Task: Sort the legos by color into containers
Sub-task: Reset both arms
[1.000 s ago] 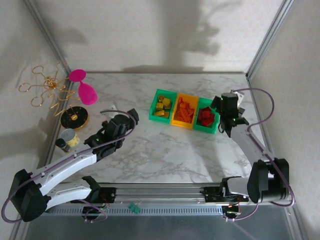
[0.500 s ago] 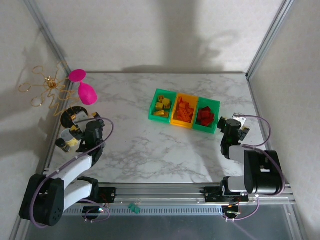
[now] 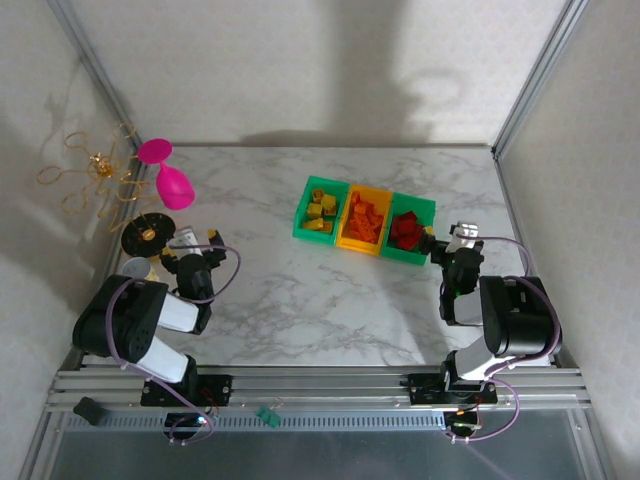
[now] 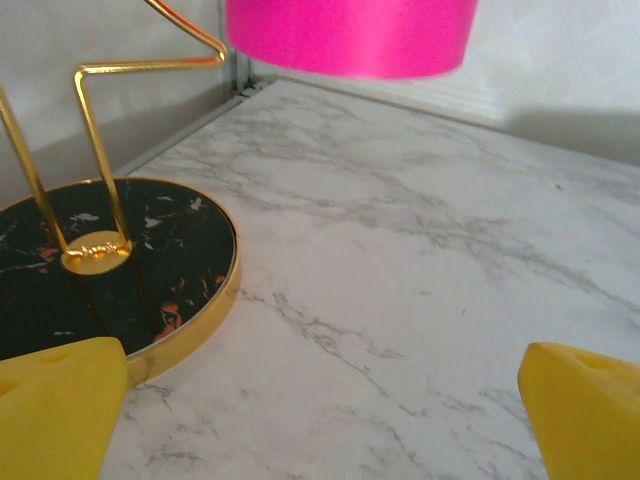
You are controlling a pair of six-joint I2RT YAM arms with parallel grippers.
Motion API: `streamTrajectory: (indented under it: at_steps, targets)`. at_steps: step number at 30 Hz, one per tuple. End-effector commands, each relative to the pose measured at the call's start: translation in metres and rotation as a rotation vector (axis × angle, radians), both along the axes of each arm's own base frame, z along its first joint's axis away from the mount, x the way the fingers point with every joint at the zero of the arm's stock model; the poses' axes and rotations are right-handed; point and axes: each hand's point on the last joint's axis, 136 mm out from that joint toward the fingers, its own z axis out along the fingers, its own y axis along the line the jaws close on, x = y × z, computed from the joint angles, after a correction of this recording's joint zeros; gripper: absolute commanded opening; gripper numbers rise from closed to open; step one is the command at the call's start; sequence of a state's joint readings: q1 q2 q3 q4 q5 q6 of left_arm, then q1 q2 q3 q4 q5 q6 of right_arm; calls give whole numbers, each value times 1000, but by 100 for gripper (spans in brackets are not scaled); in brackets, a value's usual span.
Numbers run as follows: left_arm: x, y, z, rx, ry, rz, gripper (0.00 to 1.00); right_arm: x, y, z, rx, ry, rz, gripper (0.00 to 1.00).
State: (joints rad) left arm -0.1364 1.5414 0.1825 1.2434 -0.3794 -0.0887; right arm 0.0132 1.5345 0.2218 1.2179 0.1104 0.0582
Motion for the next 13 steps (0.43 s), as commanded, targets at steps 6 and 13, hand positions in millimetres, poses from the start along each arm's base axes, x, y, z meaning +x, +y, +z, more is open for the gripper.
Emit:
streamTrajectory:
  at_steps: [6, 13]
  targets:
    - [10, -2, 29, -7, -115, -30, 100, 2, 5, 12, -25, -51, 27, 99]
    - [10, -2, 28, -8, -112, -31, 100, 2, 5, 12, -25, -50, 28, 99]
